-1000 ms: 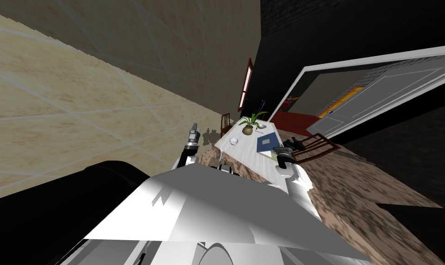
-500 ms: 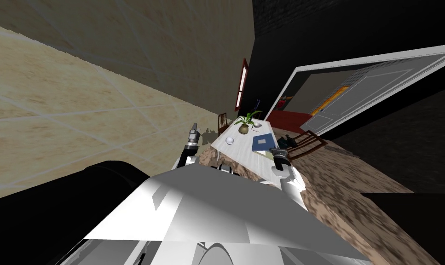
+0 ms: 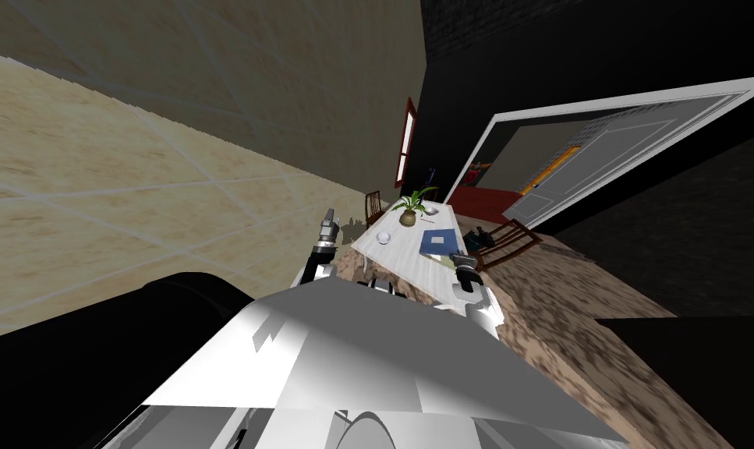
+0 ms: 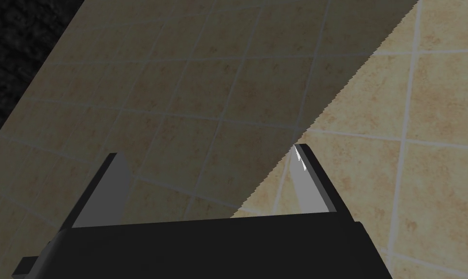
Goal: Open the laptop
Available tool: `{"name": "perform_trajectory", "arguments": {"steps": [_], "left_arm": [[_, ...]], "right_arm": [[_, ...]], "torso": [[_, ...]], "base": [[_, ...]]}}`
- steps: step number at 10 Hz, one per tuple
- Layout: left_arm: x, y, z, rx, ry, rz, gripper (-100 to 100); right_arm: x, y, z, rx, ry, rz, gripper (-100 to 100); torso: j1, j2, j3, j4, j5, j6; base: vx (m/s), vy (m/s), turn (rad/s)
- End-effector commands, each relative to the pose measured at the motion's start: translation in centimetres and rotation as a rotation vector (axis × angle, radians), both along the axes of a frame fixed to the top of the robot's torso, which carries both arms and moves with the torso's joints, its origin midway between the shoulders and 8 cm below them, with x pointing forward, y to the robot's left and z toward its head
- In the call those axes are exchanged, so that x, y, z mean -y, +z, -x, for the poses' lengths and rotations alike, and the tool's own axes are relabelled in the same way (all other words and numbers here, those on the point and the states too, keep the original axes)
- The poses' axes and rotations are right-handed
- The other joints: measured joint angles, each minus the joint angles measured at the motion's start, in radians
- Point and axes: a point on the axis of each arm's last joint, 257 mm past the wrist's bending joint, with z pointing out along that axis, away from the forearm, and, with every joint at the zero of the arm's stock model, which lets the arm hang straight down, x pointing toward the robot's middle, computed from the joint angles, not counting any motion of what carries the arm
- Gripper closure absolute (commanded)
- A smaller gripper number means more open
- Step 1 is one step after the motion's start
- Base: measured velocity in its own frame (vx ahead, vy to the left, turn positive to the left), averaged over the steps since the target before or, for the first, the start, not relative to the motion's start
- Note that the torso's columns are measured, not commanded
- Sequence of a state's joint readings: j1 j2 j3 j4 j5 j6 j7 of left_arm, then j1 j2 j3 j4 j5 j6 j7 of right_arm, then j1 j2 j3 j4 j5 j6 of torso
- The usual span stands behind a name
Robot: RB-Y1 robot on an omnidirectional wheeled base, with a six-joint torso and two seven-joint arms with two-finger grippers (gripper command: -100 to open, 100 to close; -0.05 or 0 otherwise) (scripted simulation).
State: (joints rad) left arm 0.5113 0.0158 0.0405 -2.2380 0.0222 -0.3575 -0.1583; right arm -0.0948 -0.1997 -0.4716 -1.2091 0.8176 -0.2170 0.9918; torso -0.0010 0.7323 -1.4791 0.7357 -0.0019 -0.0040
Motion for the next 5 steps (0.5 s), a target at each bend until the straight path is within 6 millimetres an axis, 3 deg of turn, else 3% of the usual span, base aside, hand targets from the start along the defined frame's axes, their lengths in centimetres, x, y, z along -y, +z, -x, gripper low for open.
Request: {"name": "perform_trajectory", "arguments": {"steps": [1,2,5], "left_arm": [[0.0,0.0,0.0,0.0,0.0,0.0,0],[0.0,0.0,0.0,0.0,0.0,0.0,0],[0.0,0.0,0.0,0.0,0.0,0.0,0]], "right_arm": [[-1.5,-1.5,0.3,0.021,0.014,-0.067,100],[-0.3,-0.1,-1.1,0.013,-0.003,-0.049,-100],[0.7,1.5,-2.7,0.013,-0.019,-0.048,-100]], "torso": [[0.001,0.0,0.0,0.0,0.0,-0.001],[0.001,0.001,0.0,0.0,0.0,0.001],[0.003,0.009,0.006,0.003,0.002,0.004]], "base": [[0.013,-0.059,-0.004],[-0.052,-0.022,0.074],[-0.096,0.006,0.069]]}}
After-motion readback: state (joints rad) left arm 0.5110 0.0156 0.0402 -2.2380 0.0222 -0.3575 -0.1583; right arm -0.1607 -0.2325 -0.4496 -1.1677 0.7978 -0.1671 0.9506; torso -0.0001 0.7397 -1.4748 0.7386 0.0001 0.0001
